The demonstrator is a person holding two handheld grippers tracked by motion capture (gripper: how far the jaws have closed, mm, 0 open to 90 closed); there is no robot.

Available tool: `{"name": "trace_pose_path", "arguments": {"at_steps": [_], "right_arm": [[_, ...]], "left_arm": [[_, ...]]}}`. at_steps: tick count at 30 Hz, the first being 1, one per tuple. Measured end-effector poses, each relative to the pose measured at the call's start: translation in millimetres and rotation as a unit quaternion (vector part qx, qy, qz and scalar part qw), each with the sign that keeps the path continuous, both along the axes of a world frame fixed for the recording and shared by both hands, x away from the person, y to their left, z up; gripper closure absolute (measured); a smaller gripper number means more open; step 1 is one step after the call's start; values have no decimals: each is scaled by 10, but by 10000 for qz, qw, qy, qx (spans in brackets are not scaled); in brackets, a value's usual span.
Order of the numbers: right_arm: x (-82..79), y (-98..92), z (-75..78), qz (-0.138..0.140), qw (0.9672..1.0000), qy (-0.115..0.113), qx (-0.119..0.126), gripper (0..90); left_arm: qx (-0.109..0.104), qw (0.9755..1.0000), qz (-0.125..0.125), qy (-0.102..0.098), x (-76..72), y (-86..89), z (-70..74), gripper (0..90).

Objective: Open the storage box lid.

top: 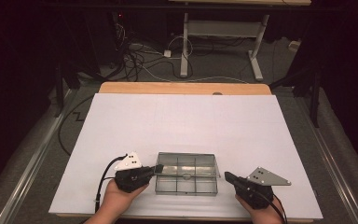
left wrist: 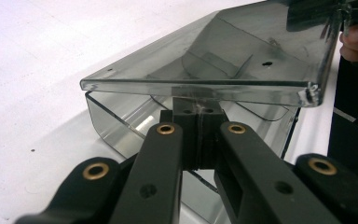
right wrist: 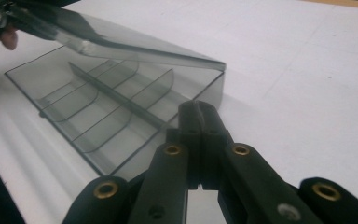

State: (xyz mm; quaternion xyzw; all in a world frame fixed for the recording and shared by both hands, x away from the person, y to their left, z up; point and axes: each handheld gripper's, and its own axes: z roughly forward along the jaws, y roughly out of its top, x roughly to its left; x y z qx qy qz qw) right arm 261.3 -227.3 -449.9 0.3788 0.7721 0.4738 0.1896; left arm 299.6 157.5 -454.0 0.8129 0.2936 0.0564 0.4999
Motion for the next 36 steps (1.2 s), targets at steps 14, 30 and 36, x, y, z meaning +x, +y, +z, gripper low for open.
{"name": "trace_pose_path", "arguments": {"at_steps": [14,30,36], "right_arm": [[204,-57,96,-304,9993,-207,75,900],[694,127,109,-419,9985,-326,121,900],[831,188,107,-403,9987,-268,185,900]], "left_arm": [[-42,10000,2,19,77,-51,12,877],[-132,9998,164,-53,283,-48,50,877],[-178,9996,189,-60,357,-51,49,877]]}}
